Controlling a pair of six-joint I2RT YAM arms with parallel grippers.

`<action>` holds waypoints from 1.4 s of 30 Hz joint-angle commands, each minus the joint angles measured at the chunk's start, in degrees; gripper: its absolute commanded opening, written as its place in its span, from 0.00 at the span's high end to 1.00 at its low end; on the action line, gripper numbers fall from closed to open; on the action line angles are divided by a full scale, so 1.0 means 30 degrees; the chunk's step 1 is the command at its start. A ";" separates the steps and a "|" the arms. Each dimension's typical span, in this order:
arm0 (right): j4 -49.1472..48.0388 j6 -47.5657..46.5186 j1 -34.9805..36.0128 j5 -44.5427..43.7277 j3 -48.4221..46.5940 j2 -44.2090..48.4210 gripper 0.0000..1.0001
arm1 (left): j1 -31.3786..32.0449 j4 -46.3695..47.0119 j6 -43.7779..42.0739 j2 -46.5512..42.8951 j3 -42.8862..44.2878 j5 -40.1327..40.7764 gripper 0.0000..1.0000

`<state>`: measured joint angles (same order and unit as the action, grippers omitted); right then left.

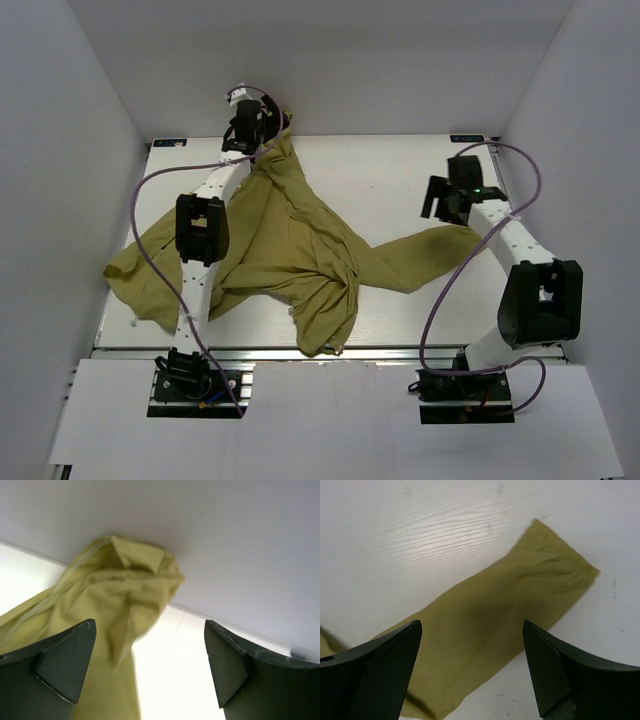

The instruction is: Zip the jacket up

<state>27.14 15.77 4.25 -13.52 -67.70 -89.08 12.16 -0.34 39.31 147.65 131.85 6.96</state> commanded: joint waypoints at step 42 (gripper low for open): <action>-0.1542 0.0635 -0.2324 0.3422 -0.7927 -1.0562 1.00 | 0.2947 0.2859 0.5322 0.5744 0.3919 -0.5316 0.07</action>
<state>24.49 20.47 -1.32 -1.80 -87.50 -120.42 20.78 -0.82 47.46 162.36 141.73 -12.64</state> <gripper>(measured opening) 0.015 0.877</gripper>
